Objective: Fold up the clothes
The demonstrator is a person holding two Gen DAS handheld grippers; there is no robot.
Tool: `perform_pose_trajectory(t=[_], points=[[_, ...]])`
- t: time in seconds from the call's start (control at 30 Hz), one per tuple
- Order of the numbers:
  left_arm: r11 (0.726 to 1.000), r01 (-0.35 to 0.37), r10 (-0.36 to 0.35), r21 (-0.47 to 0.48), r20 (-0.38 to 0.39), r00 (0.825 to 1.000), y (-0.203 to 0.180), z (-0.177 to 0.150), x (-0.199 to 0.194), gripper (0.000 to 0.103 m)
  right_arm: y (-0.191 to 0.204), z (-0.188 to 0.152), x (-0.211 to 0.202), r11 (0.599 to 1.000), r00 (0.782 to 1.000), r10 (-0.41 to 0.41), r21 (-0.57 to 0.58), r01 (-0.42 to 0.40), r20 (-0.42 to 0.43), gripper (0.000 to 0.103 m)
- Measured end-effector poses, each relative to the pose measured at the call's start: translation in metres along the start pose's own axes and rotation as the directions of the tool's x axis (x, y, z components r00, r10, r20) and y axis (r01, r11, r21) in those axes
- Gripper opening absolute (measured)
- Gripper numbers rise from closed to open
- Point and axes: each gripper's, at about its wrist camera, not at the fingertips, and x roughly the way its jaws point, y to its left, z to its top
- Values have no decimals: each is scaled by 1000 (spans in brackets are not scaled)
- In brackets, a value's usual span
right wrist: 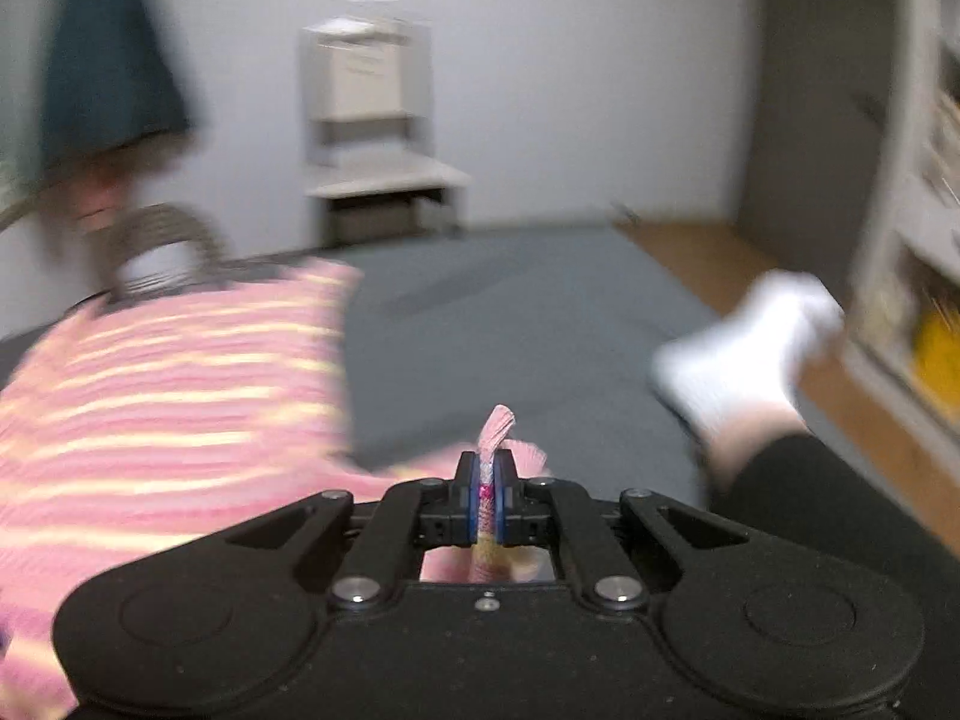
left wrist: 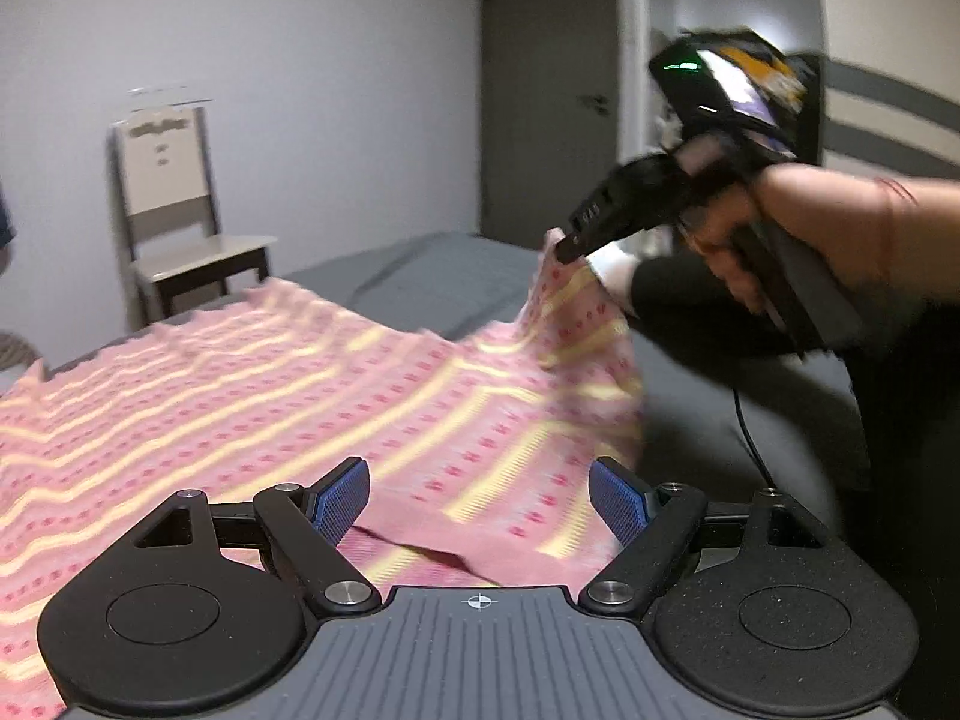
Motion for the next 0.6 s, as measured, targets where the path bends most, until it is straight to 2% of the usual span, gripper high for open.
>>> perform_pose_trajectory(t=[0.07, 0.17, 0.23, 0.3, 0.33, 0.4, 0.43, 0.47, 0.57, 0.6], points=[[999, -22, 23, -32, 24, 999, 17, 1, -13, 81, 47, -3, -6, 990, 996, 87, -115, -83, 30, 6], [994, -53, 58, -98, 52, 997, 43, 1, -28, 81, 115, -24, -1, 941, 979, 206, -273, -198, -1, 5], [983, -51, 62, -175, 56, 997, 65, -3, -33, 81, 149, -43, 10, 897, 965, 252, -357, -259, -68, 5], [970, -67, 81, -236, 52, 995, 79, -9, -32, 81, 168, -62, 22, 863, 954, 261, -409, -298, -145, 6], [963, -72, 87, -260, 45, 995, 84, -12, -30, 81, 171, -69, 25, 846, 954, 254, -441, -299, -160, 7], [955, -67, 81, -289, 34, 996, 90, -16, -23, 81, 167, -77, 24, 823, 951, 259, -477, -308, -168, 18], [954, -53, 65, -294, 29, 997, 90, -17, -19, 81, 162, -76, 21, 816, 946, 276, -480, -323, -168, 33], [953, -39, 48, -300, 23, 999, 90, -18, -14, 81, 153, -71, 17, 815, 941, 298, -470, -339, -162, 41], [958, -8, 10, -288, 7, 1000, 84, -20, 1, 81, 120, -45, 6, 838, 930, 347, -406, -365, -119, 42], [962, -3, 5, -275, 5, 1000, 80, -20, 6, 81, 107, -34, 7, 848, 934, 341, -395, -353, -104, 42]])
